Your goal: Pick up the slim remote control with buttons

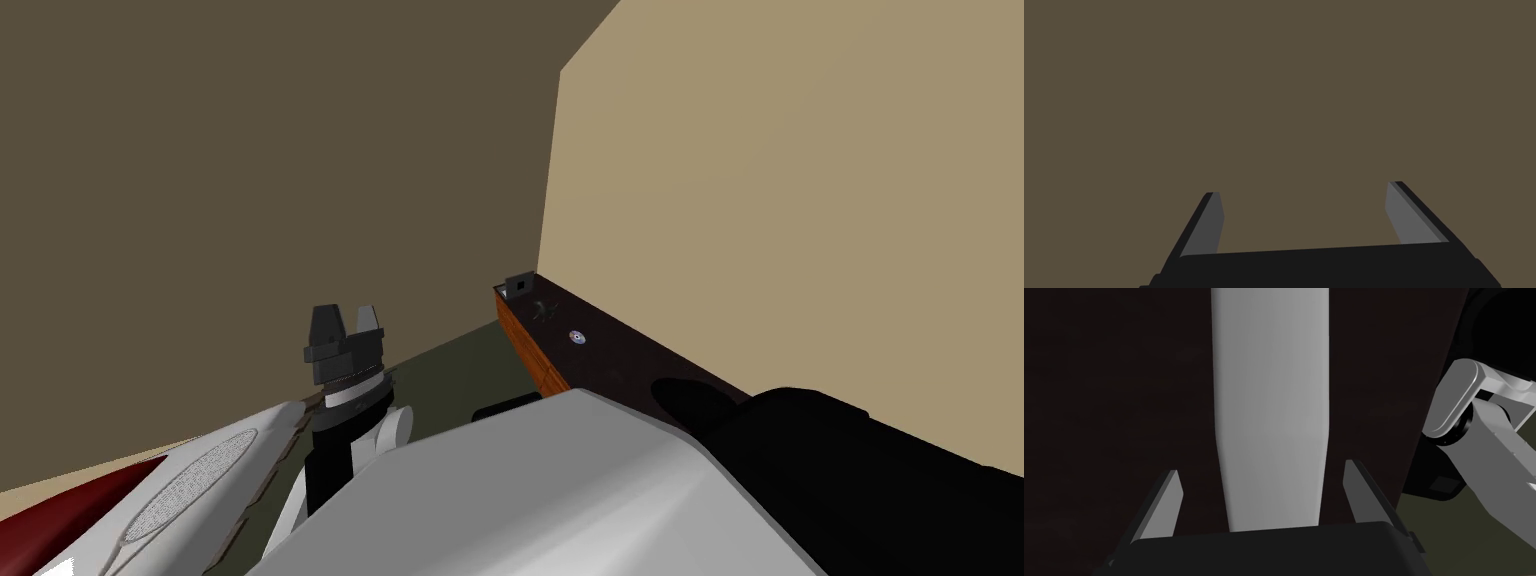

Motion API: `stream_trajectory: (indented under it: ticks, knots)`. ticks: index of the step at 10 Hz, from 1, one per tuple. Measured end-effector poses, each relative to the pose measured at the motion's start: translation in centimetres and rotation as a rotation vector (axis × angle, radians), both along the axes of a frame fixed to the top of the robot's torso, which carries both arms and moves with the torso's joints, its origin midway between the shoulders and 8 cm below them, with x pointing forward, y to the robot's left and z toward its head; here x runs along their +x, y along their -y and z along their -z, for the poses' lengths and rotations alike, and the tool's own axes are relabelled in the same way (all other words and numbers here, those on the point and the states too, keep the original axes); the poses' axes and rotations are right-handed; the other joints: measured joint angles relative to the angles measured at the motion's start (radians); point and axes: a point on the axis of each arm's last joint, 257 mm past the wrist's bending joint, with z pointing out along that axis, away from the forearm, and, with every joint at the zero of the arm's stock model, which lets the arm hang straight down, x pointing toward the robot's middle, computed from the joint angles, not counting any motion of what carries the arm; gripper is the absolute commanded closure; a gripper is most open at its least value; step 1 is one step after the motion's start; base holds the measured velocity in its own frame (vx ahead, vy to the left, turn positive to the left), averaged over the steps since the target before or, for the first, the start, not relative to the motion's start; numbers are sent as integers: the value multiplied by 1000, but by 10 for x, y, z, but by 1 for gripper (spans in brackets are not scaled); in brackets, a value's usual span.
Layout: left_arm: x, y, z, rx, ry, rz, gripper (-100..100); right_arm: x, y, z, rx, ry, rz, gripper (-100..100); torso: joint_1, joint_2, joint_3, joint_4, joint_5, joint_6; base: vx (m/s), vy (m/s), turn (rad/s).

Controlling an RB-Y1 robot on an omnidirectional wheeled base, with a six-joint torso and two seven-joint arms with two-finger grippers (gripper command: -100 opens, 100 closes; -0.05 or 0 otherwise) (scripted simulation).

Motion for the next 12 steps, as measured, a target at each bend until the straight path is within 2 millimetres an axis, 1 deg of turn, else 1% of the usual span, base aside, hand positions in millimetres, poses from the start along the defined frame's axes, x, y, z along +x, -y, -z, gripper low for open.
stream_trajectory:
  ticks: [2, 3, 4, 7, 8, 9, 12]
  knots:
    - [0, 0, 0, 0, 0, 0, 0, -2, -3, 8, -4, 0, 28, -100, 0, -2, -1, 0, 0, 1, -45, -18, 70]
    - [0, 0, 0, 0, 0, 0, 0, -3, -4, 8, -3, 0, 31, 100, 0, -4, -2, -1, 0, 1, -6, 0, -11]
    - [0, 0, 0, 0, 0, 0, 0, -3, -6, 9, 3, 0, 31, 100, 0, -5, -3, -1, 1, 0, 0, 0, 0]
    - [0, 0, 0, 0, 0, 0, 0, -3, -6, 9, 1, 0, 31, 100, -1, -6, -3, -1, 0, 0, 0, 0, 0]
    - [0, 0, 0, 0, 0, 0, 0, -3, -6, 9, 1, 0, 31, 0, -1, -6, -3, -1, 0, 0, 0, 0, 0]
    - [0, 0, 0, 0, 0, 0, 0, -3, -6, 9, 1, 0, 31, 100, -1, -6, -3, -1, 0, 0, 54, 4, -208]
    - [0, 0, 0, 0, 0, 0, 0, 1, 7, -4, -5, -2, -18, 100, 2, -14, -7, -2, 1, 1, 110, 31, -198]
